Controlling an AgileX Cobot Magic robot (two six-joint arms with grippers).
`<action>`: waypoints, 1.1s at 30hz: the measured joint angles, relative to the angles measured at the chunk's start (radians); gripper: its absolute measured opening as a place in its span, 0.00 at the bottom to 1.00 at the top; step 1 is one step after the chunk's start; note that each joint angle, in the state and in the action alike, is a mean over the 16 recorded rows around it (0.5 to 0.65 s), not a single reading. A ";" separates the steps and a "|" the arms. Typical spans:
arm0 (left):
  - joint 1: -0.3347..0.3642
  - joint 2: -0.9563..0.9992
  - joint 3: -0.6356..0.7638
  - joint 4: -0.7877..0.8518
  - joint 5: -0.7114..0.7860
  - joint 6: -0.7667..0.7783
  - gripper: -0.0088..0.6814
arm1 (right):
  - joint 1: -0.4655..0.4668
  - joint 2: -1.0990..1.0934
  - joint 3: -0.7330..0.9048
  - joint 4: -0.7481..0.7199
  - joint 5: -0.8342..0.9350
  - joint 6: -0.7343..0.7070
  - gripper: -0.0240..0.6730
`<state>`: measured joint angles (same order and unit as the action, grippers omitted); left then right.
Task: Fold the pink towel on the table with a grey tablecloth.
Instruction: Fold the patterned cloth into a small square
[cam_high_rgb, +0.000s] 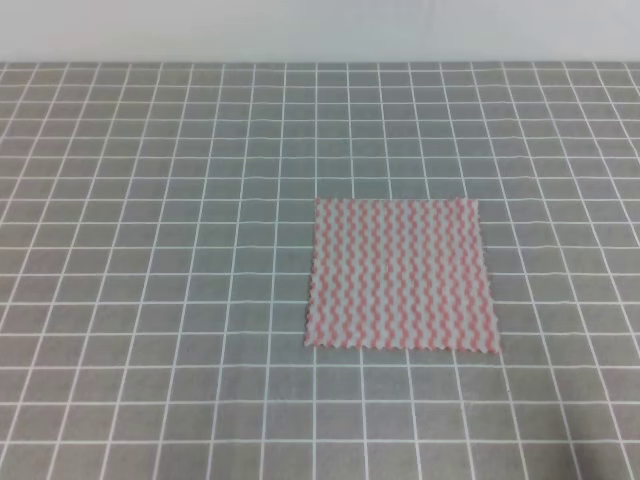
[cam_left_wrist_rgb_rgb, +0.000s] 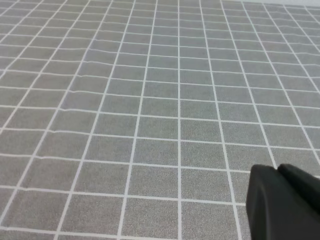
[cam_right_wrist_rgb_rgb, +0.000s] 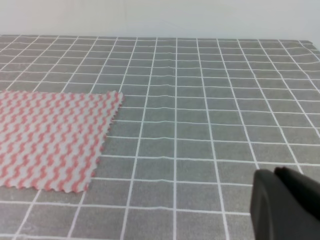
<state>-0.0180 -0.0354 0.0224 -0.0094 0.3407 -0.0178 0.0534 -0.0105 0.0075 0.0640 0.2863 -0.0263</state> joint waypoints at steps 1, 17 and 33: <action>0.000 0.000 0.000 0.000 0.000 0.000 0.01 | 0.000 0.000 0.000 0.000 0.000 0.000 0.01; -0.003 0.002 -0.001 0.000 0.001 0.000 0.01 | 0.001 -0.007 0.002 0.334 -0.103 0.113 0.01; -0.030 0.000 0.000 0.000 0.000 0.000 0.01 | 0.004 -0.001 -0.020 0.985 -0.327 0.095 0.01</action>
<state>-0.0476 -0.0354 0.0224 -0.0094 0.3407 -0.0178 0.0572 -0.0110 -0.0126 1.0491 -0.0405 0.0687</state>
